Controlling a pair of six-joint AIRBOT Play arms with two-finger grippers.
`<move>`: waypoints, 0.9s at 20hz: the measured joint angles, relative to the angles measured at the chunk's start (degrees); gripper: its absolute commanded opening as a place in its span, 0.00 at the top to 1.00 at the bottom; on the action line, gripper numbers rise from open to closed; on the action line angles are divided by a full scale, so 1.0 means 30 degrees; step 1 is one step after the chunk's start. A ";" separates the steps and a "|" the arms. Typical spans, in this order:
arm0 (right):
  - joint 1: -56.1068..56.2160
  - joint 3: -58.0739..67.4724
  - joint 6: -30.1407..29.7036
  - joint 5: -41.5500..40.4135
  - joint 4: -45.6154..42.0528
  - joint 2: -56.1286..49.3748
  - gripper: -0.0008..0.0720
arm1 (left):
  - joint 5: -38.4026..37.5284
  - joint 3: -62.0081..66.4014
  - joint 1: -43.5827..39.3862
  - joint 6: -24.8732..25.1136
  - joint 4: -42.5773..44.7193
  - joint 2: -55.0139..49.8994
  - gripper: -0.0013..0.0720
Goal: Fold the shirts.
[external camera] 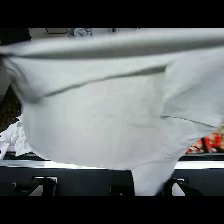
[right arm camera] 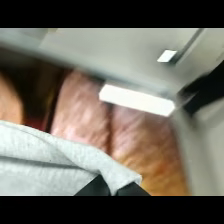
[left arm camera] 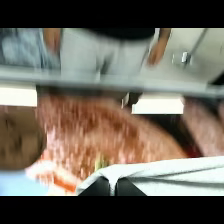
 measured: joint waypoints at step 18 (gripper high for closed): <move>0.1843 -0.1530 0.0984 -0.0874 0.1741 -1.4090 0.18 | -0.2178 -0.0117 0.0816 0.3920 -0.3461 -1.5030 0.11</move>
